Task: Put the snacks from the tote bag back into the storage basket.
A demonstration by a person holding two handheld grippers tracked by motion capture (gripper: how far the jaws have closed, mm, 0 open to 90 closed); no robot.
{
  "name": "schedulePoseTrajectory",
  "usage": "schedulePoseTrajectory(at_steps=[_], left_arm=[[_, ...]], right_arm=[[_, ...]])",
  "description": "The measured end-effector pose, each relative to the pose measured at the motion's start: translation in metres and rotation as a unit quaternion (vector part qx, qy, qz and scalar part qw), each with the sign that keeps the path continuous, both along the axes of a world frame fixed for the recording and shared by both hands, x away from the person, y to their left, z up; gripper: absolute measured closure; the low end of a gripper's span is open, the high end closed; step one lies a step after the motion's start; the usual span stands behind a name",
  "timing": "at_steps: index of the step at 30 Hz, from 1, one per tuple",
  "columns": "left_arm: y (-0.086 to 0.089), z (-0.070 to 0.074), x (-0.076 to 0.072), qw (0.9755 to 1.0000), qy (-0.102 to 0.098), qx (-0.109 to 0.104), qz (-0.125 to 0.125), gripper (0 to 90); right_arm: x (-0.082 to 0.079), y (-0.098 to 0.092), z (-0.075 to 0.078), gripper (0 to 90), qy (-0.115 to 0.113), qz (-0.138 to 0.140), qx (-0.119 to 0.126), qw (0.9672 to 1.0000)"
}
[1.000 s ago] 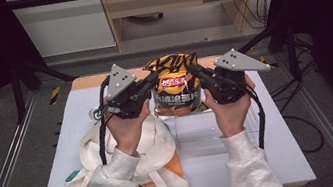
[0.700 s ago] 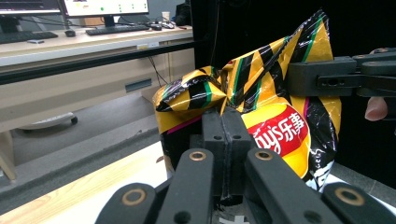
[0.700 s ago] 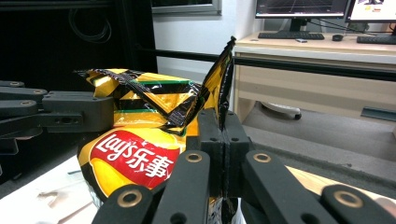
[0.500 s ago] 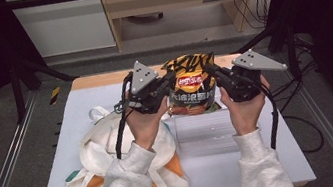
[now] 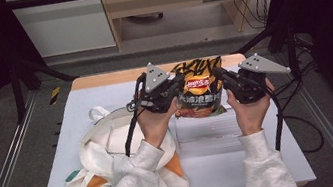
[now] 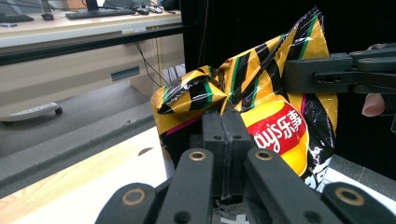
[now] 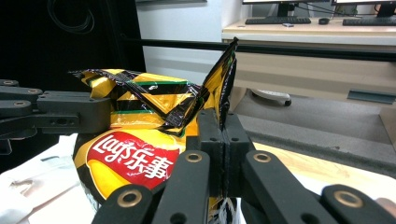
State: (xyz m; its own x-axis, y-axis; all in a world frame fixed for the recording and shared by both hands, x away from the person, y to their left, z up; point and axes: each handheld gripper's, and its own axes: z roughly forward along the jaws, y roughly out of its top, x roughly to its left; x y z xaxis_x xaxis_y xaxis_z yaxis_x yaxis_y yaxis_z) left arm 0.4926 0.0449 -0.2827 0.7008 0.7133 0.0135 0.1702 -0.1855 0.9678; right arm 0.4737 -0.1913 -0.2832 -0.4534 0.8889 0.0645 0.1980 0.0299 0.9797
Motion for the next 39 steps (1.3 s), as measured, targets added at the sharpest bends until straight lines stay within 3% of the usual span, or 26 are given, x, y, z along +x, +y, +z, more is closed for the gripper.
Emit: schedulePoseTrajectory(at_steps=[14, 30, 39], left_arm=[[-0.007, -0.026, 0.010, 0.9996, 0.023, 0.017, -0.002, 90.0], [-0.004, -0.057, 0.021, 0.9982, 0.052, 0.029, 0.009, 90.0], [-0.007, -0.058, 0.021, 0.9984, 0.049, 0.028, 0.008, 90.0]], right_arm=[[0.010, -0.005, -0.026, 89.9, 0.028, -0.005, -0.006, 0.9996], [0.025, 0.002, -0.056, 89.4, 0.067, -0.006, -0.019, 0.9976], [0.028, 0.001, -0.059, 89.4, 0.070, -0.012, -0.022, 0.9973]])
